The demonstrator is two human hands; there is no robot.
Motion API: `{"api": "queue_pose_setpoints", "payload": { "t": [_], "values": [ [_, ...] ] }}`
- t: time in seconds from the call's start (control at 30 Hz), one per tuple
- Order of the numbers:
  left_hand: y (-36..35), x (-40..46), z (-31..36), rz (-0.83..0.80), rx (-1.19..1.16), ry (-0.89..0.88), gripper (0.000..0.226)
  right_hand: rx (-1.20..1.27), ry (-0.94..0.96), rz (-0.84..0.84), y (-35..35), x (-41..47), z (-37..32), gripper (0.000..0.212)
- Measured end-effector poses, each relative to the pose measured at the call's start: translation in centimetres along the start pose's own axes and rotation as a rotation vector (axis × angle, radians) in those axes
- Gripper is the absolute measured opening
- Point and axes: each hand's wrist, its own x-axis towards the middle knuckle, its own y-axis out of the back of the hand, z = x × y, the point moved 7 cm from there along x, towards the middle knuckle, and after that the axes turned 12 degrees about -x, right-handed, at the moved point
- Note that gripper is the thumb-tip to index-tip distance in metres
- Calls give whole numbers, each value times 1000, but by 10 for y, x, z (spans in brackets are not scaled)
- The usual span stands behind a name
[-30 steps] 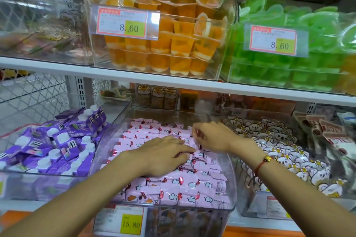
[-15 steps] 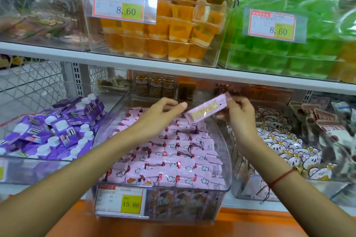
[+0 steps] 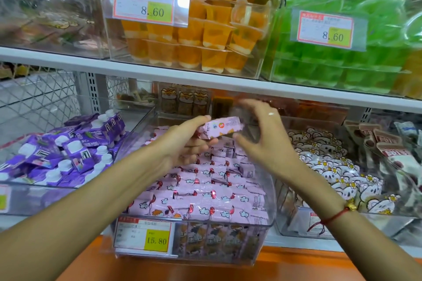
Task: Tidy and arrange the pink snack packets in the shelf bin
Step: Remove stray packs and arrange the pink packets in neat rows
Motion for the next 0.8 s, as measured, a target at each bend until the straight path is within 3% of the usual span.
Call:
{"api": "queue_pose_setpoints", "payload": {
  "t": [0.07,0.17,0.27,0.37,0.5,0.63,0.8],
  "values": [
    [-3,0,-2,-11,34,-1,41,-183,185,-92,-13,-4,-15,61],
    [-8,1,-5,-76,114,-44,53,-223,217,-19,-11,-6,-17,42],
    [-11,3,-1,-84,270,-218,55,-60,20,29,-6,-1,3,36],
    [-17,6,-4,-129,651,-405,34,279,-257,2,-12,-3,29,28],
    [-29,8,-26,-333,1109,-412,40,592,-454,-56,-28,-7,48,27],
    [-32,6,-27,-352,1386,-496,43,485,-461,-88,-32,-7,56,43],
    [-31,4,-24,-347,1528,-545,45,258,-251,-131,-32,-2,39,49]
  ]
}}
